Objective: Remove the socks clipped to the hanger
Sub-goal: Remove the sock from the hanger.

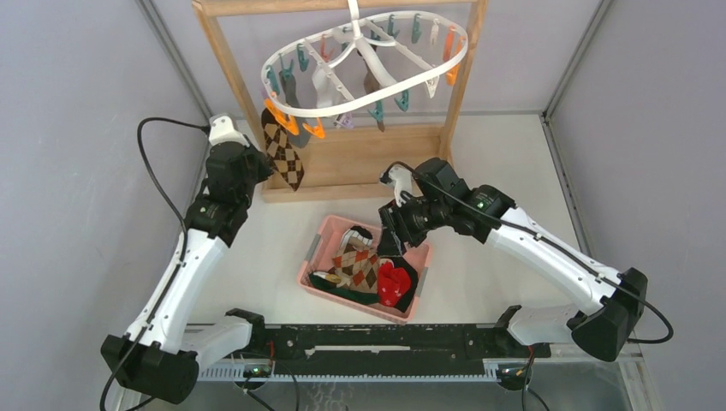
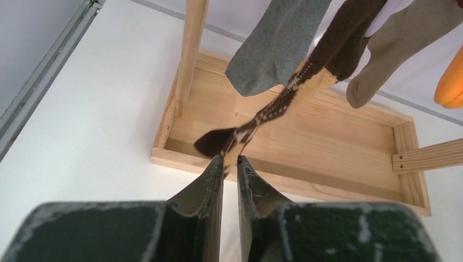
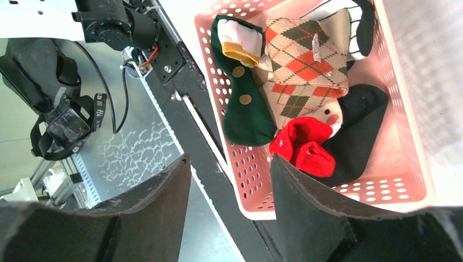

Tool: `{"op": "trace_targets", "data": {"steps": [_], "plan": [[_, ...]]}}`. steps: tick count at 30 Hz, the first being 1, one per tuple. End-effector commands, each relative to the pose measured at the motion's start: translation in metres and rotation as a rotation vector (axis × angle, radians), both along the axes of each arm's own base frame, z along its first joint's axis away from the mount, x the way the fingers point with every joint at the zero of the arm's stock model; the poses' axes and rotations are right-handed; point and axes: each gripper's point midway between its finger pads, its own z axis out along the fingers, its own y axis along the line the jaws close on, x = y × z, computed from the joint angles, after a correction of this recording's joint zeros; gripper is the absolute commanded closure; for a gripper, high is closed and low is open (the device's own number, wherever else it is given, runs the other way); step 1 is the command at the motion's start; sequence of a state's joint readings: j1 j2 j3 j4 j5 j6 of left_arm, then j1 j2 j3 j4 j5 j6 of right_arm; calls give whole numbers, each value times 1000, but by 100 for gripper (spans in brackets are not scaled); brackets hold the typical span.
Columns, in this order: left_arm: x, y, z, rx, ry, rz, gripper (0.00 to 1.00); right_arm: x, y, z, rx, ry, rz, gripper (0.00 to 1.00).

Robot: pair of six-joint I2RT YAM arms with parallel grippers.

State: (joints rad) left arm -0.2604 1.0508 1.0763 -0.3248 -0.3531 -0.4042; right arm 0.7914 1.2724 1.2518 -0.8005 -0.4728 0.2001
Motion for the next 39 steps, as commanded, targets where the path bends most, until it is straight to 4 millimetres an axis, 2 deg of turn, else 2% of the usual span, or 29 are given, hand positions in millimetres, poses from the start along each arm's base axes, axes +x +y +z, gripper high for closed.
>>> {"op": "trace_targets", "data": {"steps": [1,4,5,8,10,14,15,22,30,39], "plan": [[-14,7,32,-42,-66,26,82,2,3,25,87,-42,-12,37],[-20,8,33,-47,-61,26,81,3,3,27,93,-44,-17,37],[-20,8,30,-42,-56,26,77,4,3,27,95,-43,-17,37],[-18,8,22,-22,-45,23,53,3,4,28,102,-39,-11,37],[-14,8,17,-10,-44,26,32,2,3,30,107,-40,-9,37],[1,6,13,6,-42,25,3,1,-1,31,102,-42,-12,35],[5,4,13,11,-40,17,1,1,-3,31,99,-42,-15,35],[41,-10,-1,-12,-54,-53,0,0,-15,31,83,-40,-33,31],[77,-8,-16,-56,-125,-80,0,-4,-27,27,52,-8,-49,29],[109,-17,-25,-136,-166,-137,0,-4,-33,24,26,32,-74,29]]}}
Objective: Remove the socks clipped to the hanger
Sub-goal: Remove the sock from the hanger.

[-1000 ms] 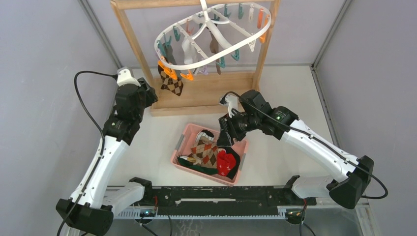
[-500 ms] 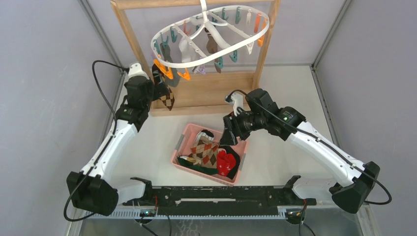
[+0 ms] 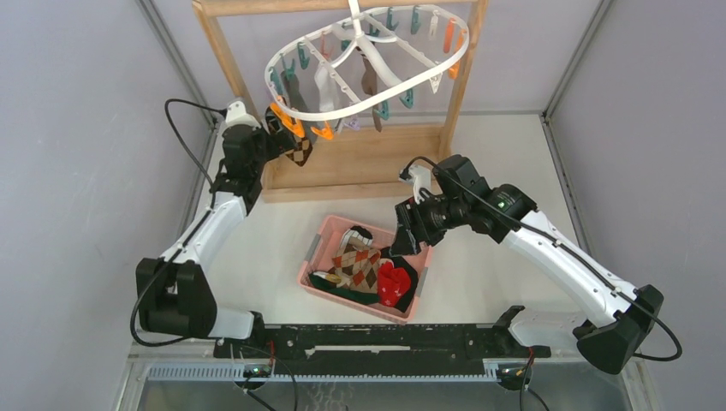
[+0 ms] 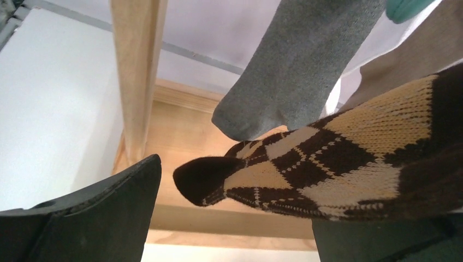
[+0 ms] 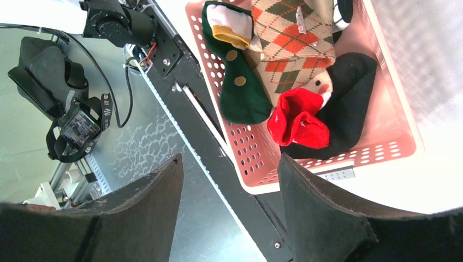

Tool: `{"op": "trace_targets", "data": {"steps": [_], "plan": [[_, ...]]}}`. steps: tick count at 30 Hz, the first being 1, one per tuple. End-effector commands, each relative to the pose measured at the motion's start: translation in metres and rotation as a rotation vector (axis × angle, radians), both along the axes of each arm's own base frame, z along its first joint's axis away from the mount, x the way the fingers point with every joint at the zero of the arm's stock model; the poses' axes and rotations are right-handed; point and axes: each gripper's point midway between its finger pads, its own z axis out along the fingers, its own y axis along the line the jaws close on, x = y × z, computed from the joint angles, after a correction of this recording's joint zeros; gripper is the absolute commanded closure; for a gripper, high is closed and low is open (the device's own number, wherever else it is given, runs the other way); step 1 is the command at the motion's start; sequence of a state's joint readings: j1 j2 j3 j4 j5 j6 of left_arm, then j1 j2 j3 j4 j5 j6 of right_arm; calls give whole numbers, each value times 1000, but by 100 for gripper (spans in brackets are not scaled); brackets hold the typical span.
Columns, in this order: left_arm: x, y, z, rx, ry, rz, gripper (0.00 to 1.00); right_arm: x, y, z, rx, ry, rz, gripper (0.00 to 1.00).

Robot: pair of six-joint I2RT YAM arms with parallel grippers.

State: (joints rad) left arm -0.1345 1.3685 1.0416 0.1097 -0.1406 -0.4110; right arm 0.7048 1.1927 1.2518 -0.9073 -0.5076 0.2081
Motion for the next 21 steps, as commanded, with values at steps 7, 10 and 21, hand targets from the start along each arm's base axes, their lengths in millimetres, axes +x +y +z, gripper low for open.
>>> {"op": "trace_targets", "data": {"steps": [7,10,21], "plan": [[20,-23,7,-94,-92,-104,19,5,1,15,19,-7,-21,28],[22,-34,9,-106,-77,-169,52,6,2,14,17,0,-27,28],[-14,-21,39,-72,-80,-126,100,12,9,19,50,-20,-25,27]]}}
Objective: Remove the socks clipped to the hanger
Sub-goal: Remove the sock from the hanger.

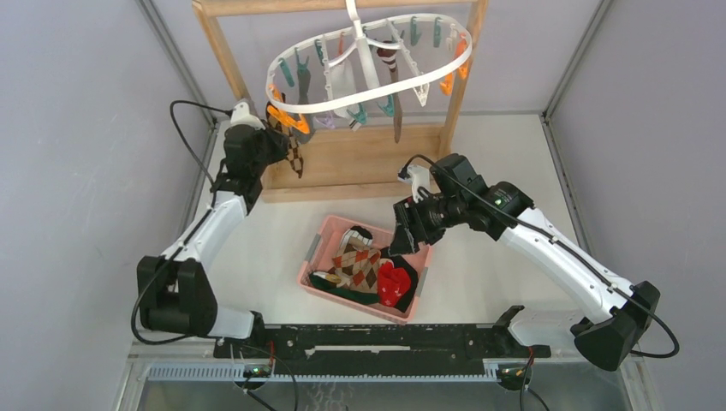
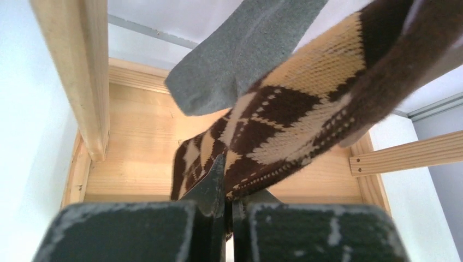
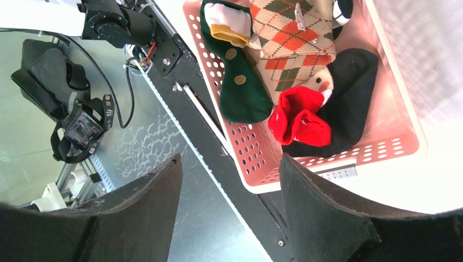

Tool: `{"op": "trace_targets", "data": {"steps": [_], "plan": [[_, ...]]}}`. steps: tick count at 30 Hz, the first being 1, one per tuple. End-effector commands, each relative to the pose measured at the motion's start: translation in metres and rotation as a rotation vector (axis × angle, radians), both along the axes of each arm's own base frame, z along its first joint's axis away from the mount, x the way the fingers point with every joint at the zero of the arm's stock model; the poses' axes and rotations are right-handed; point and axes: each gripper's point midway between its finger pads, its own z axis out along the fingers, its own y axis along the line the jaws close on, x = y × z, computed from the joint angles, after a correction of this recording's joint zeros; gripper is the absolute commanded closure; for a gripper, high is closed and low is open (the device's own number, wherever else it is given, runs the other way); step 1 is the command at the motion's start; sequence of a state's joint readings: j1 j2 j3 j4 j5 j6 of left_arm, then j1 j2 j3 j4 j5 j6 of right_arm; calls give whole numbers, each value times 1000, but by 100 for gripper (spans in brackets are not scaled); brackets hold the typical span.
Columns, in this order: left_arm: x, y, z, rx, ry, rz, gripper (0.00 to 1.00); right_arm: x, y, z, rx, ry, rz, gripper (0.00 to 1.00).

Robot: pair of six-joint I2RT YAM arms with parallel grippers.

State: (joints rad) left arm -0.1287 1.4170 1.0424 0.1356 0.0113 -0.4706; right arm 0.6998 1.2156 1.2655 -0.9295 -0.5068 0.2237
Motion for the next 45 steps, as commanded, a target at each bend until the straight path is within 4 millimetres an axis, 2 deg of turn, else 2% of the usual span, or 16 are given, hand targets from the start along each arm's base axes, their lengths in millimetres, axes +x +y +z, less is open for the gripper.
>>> {"op": "trace_targets", "data": {"steps": [1,6,10,16,25,35,45], "plan": [[-23,12,58,15,-121,34,100,11,10,24,74,-56,-10,27],[-49,18,80,1,-147,53,100,13,15,29,104,-70,-4,27],[-72,22,84,-2,-127,69,100,14,17,33,120,-78,-5,27],[-109,28,102,-5,-149,99,100,14,17,36,130,-85,-7,27],[-149,14,132,-21,-186,76,100,15,20,43,159,-99,-6,28],[-172,6,177,-68,-254,57,100,12,16,46,161,-110,-5,27],[-178,-32,197,-127,-259,-45,100,15,17,51,183,-126,-8,27]]}}
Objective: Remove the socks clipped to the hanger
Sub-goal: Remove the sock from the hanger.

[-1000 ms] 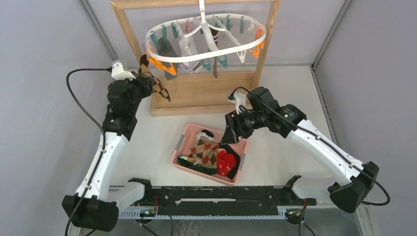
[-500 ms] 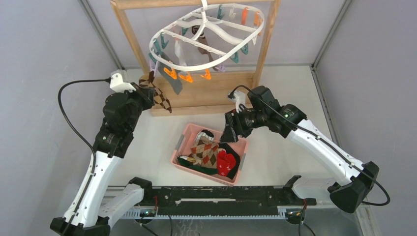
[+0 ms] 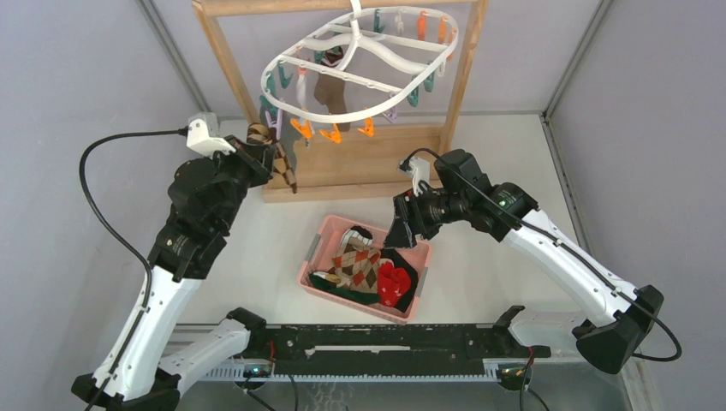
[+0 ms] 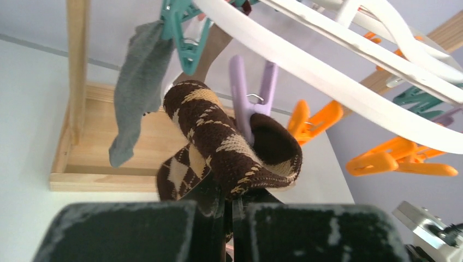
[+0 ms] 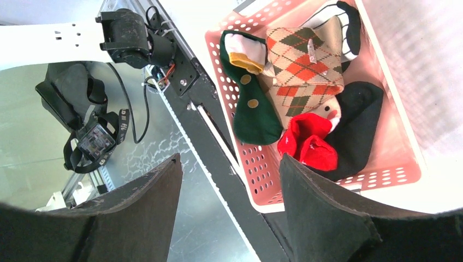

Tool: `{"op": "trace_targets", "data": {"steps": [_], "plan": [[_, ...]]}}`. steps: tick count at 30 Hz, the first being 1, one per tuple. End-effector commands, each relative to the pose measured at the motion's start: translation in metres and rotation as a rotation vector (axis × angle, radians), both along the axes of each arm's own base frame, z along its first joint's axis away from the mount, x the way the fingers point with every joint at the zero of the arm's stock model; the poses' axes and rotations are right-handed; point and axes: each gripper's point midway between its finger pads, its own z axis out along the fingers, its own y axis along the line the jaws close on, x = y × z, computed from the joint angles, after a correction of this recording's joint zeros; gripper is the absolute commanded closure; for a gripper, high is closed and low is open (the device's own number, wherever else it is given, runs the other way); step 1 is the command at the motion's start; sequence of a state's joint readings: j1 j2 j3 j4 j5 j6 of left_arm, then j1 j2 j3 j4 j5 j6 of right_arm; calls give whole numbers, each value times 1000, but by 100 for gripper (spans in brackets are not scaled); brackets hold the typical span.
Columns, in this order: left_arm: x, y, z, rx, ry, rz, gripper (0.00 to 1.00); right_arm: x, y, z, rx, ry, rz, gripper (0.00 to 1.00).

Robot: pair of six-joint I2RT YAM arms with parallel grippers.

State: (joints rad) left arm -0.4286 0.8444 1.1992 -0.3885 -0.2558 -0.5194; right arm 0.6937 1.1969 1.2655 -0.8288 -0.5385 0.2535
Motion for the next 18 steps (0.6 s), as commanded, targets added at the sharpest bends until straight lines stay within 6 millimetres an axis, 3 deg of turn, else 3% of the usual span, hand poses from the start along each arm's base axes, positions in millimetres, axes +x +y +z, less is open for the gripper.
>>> {"op": "trace_targets", "data": {"steps": [1,12,18], "plan": [[-5,-13,36,-59,-58,-31,100,7,5,32,88,-73,-7,27],[-2,-65,52,-81,-26,-161,100,14,7,49,143,-137,-27,27],[-2,-83,59,-112,11,-206,100,31,12,67,188,-224,-78,27]]}}
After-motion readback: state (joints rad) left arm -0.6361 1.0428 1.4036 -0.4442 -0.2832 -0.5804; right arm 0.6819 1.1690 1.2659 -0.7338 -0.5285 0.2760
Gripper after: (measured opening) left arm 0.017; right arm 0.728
